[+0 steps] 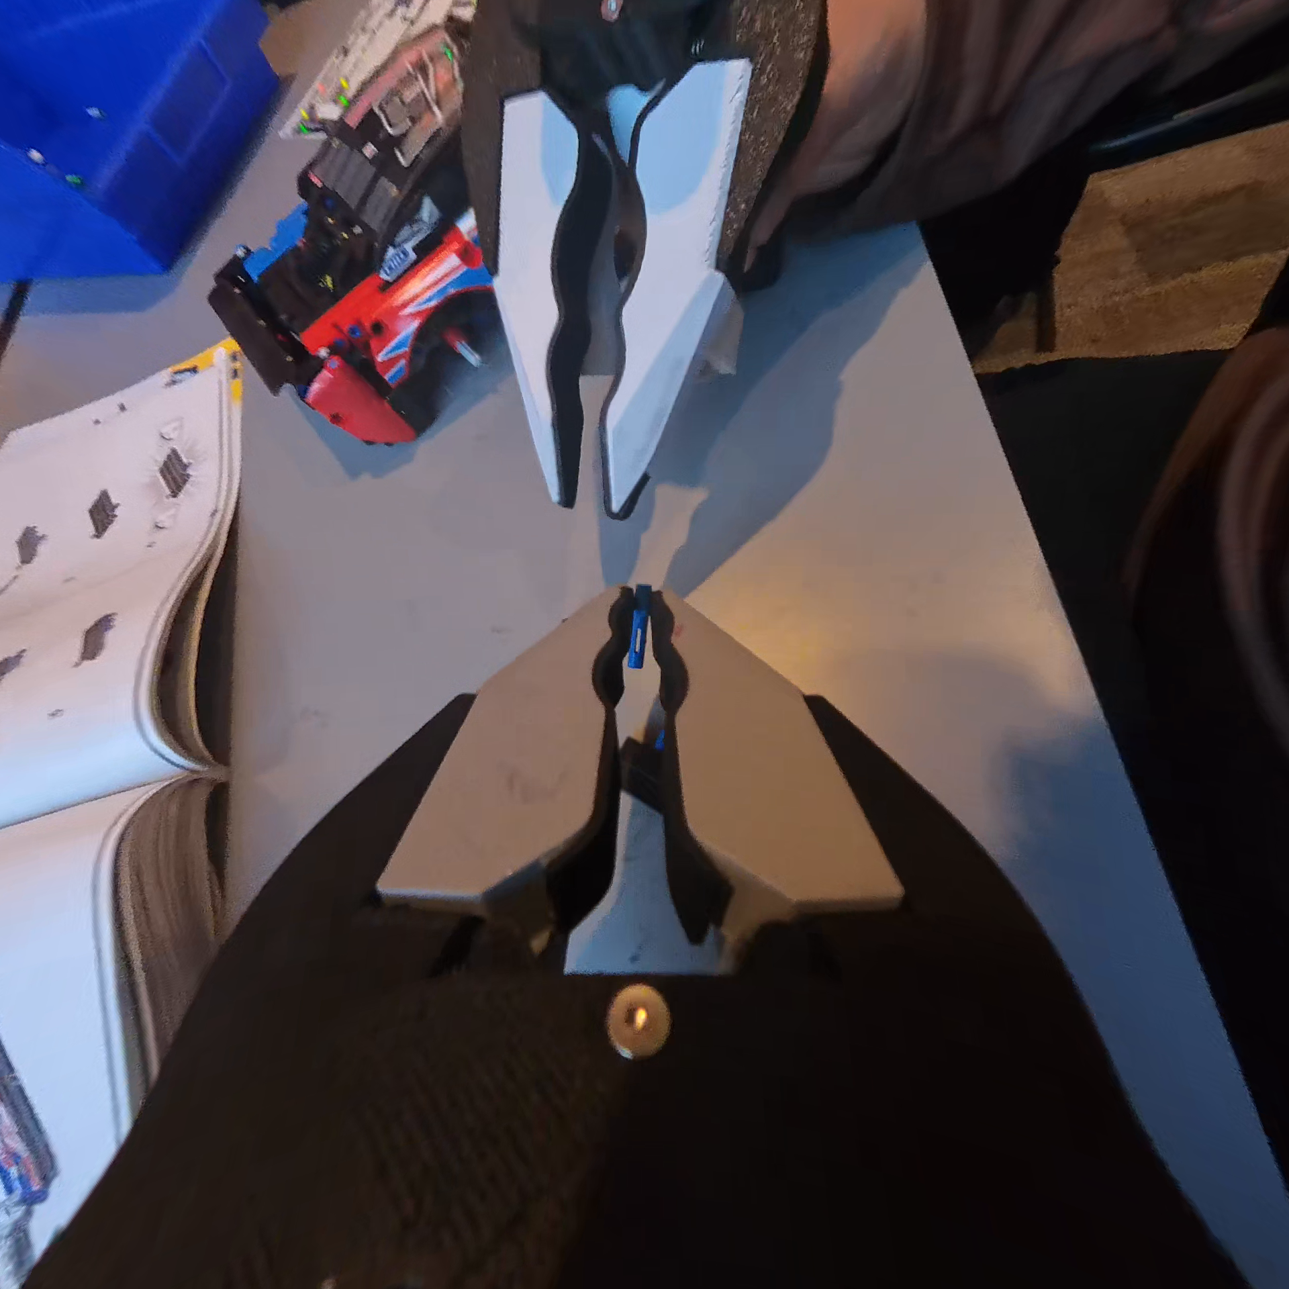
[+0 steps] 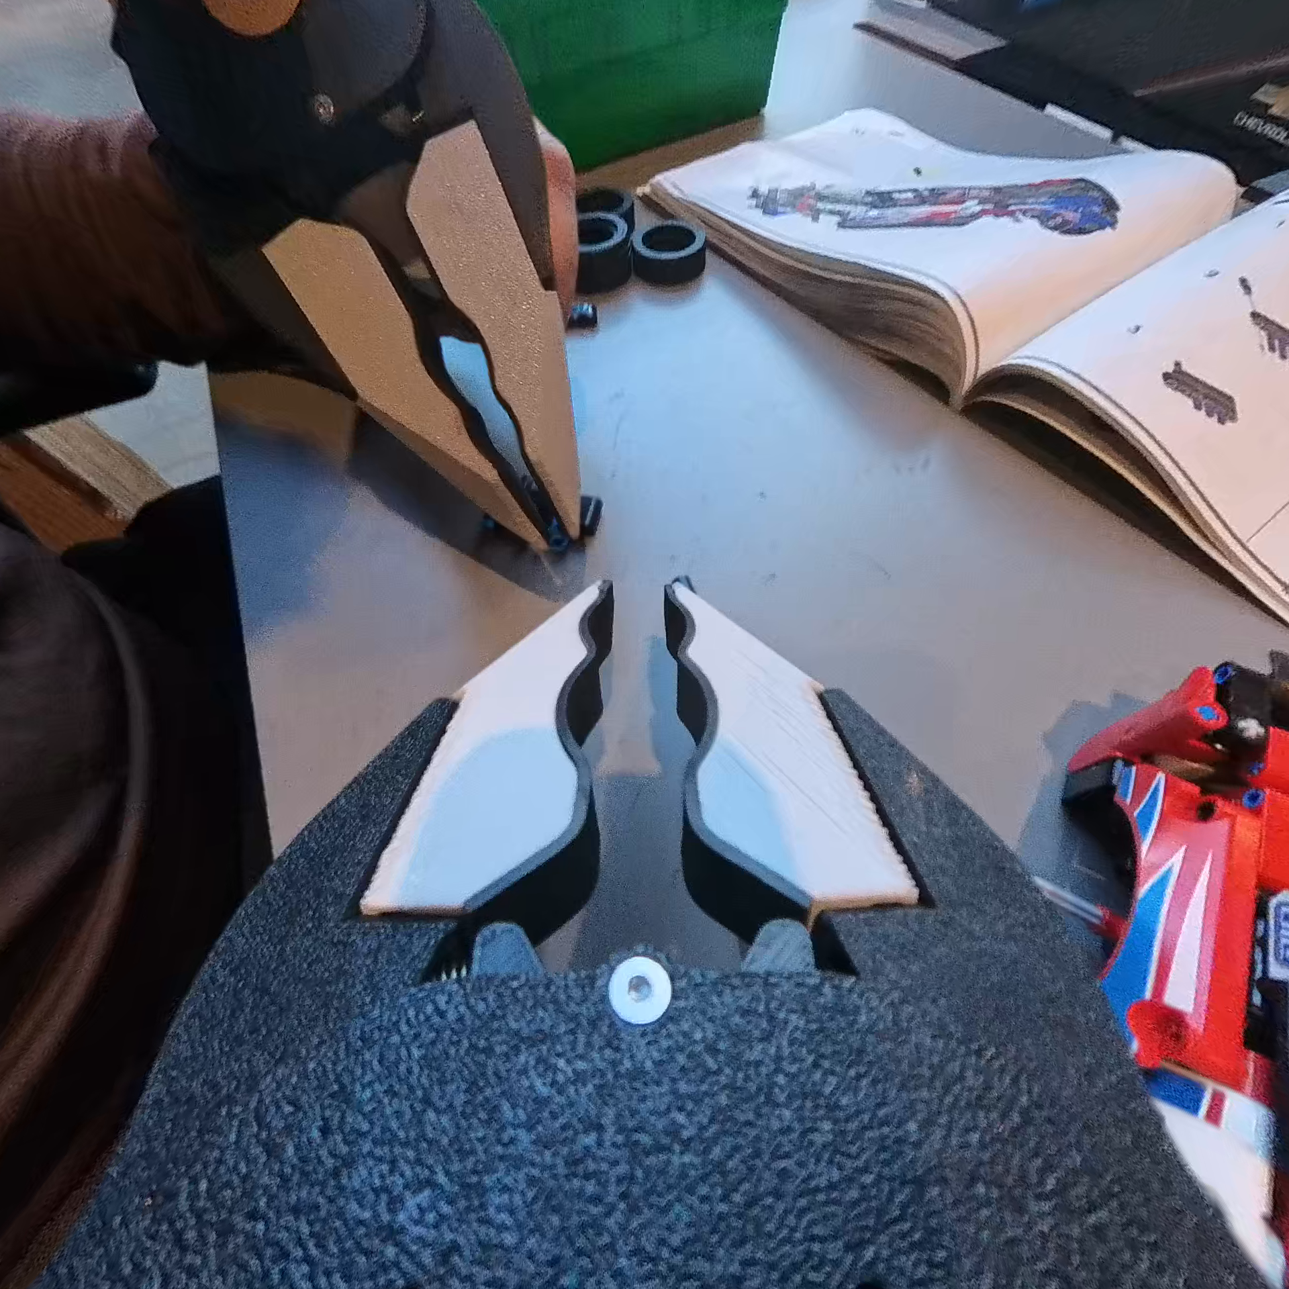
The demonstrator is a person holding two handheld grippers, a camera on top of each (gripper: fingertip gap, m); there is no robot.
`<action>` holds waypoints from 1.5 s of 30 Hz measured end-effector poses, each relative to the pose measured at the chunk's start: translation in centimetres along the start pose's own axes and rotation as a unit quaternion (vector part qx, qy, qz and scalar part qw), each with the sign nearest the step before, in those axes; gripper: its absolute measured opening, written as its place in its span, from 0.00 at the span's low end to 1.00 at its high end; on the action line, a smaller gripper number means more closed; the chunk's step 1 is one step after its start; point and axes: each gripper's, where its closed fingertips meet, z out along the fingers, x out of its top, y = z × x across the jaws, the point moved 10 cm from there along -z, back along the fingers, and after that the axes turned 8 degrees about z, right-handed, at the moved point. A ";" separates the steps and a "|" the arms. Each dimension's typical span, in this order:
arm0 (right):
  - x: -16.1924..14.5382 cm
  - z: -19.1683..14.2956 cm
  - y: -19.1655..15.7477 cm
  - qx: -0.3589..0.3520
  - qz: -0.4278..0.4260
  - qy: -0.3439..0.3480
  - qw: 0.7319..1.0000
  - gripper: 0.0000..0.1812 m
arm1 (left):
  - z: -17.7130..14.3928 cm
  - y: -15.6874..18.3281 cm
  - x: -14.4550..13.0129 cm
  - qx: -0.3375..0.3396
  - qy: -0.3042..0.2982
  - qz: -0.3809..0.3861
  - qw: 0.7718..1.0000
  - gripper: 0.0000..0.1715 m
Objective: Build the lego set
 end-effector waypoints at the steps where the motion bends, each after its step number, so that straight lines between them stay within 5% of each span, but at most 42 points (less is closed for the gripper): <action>1: -0.2 -0.1 -0.2 -0.002 -0.003 -0.009 1.000 0.08 | 0.4 0.2 0.0 -0.008 -0.009 -0.006 1.000 0.01; 5: -0.8 0.0 -1.4 0.014 -0.007 -0.041 0.999 0.08 | 1.9 1.2 0.1 -0.048 -0.029 -0.013 0.998 0.01; 9: -1.4 0.9 -2.8 0.009 -0.034 -0.087 0.996 0.08 | 2.5 2.0 0.2 -0.081 -0.049 -0.007 0.996 0.15; 19: -2.2 1.4 -5.7 0.009 -0.055 -0.131 0.990 0.11 | -3.7 -0.5 -1.9 -0.075 -0.068 -0.010 0.995 0.31; 29: -1.9 3.2 -6.7 0.038 -0.155 -0.140 0.977 0.15 | -2.4 -1.0 -5.0 -0.112 -0.064 -0.005 0.992 0.33; 36: -1.8 4.0 -7.0 0.068 -0.161 -0.153 0.973 0.03 | -2.0 -1.1 -5.5 -0.107 -0.024 -0.001 0.994 0.31; 45: -1.6 3.8 -4.8 0.038 -0.096 -0.146 0.984 0.03 | -2.6 -2.7 -6.1 -0.043 0.055 -0.043 0.997 0.29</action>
